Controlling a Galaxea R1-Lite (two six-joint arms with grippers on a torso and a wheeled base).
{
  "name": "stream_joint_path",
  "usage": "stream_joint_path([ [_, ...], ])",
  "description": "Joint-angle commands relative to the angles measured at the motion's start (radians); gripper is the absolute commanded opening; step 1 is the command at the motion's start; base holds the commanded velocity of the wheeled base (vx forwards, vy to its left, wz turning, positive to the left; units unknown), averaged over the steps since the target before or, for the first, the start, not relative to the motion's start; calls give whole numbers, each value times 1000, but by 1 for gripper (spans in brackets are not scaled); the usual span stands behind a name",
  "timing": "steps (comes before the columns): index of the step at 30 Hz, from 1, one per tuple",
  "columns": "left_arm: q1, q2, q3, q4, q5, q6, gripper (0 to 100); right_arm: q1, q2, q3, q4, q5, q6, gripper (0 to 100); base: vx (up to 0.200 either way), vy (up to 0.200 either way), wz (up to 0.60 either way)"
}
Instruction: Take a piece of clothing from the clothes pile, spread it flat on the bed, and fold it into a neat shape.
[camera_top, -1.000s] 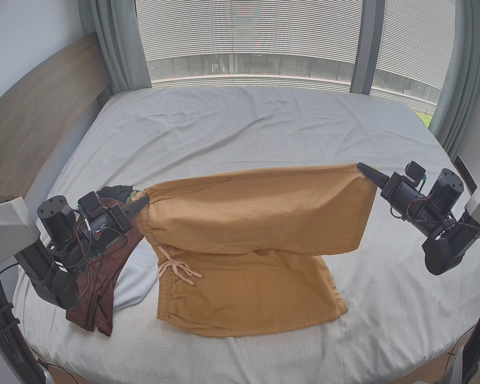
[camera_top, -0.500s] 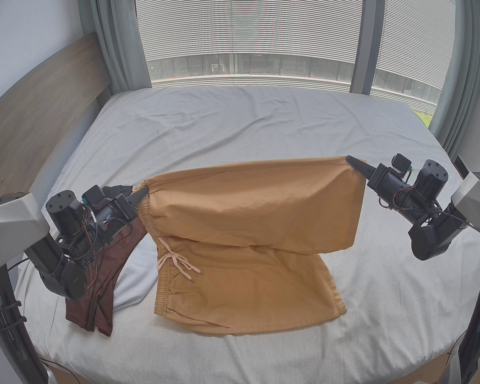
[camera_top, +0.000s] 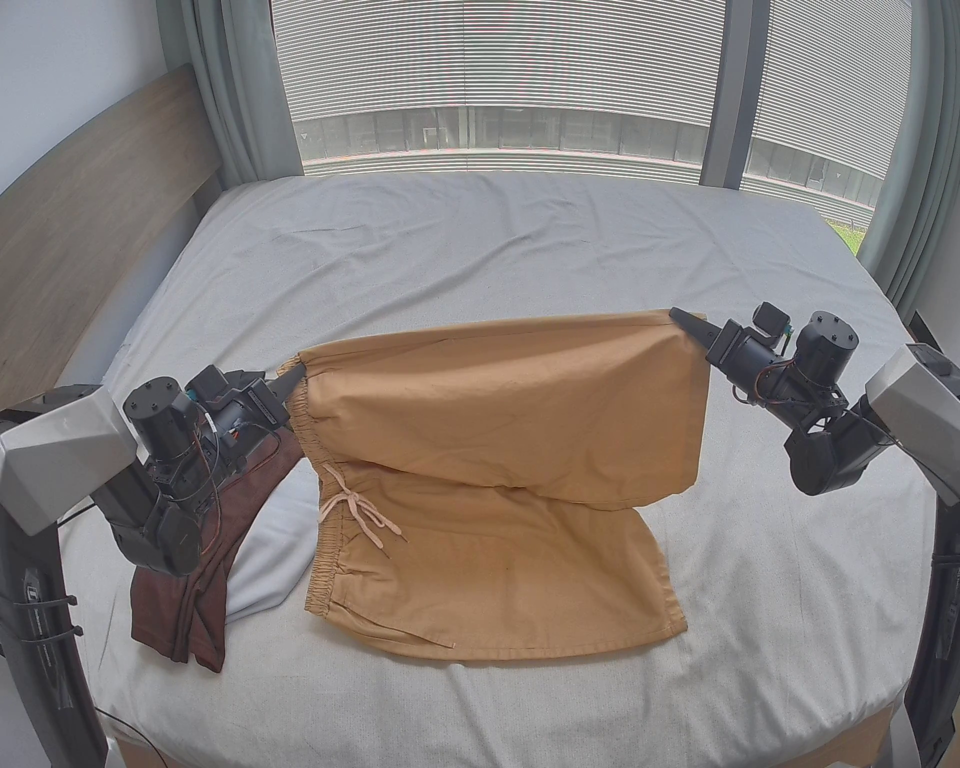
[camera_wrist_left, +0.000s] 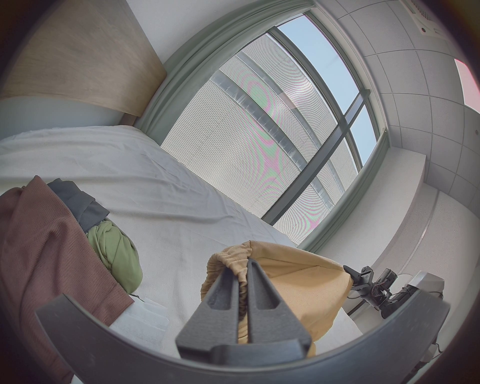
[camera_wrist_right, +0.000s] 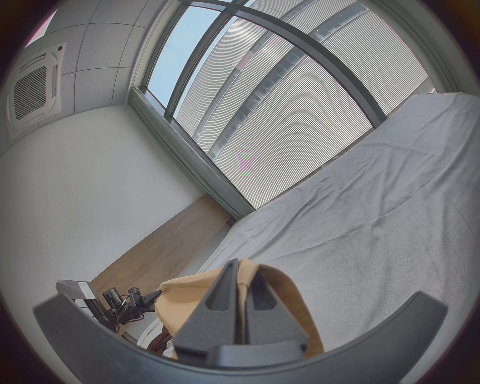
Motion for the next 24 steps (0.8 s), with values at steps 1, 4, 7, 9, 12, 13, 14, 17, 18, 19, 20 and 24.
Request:
stream_joint_path([
  [1, 17, 98, -77, -1, 6, -2, 0, 1, 86, -76, 19, -2, 0, 0, 0, 0, 0],
  [4, 17, 125, -115, 1, 6, -10, 0, -1, 119, -109, 29, 0, 0, 0, 0, 0, 0],
  [7, 15, 148, -158, 1, 6, -25, 0, -2, 158, -155, 30, 0, 0, 0, 0, 0, 0],
  [9, 15, 162, -184, 3, 6, -36, 0, -5, 182, -190, 44, 0, 2, 0, 0, 0, 0],
  [12, 14, 185, -227, 3, 6, -57, 0, -5, 212, -236, 73, 0, 2, 0, 0, 0, 0],
  [13, 14, 188, -230, 1, 6, -59, 0, -5, 215, -239, 75, 0, 0, 0, 0, 0, 0],
  [14, 14, 194, -241, 3, 6, -65, 0, -5, 227, -259, 78, 0, 2, 0, 0, 0, 0],
  [17, 12, 204, -253, 4, 5, -73, 0, -5, 248, -288, 88, 0, 0, 0, 0, 0, 0],
  [18, 11, 213, -256, 4, 3, -73, 0, -5, 256, -300, 96, 0, 0, 0, 0, 0, 0],
  [19, 11, 220, -262, 4, 2, -73, 0, -5, 262, -310, 101, 0, 0, 0, 0, 0, 0],
  [20, 11, 224, -267, 4, 2, -73, 0, -5, 265, -314, 102, 0, 0, 0, 0, 0, 0],
  [24, 15, 250, -302, 10, 2, -73, 0, -5, 279, -345, 108, 0, 0, 0, 0, 0, 0],
])
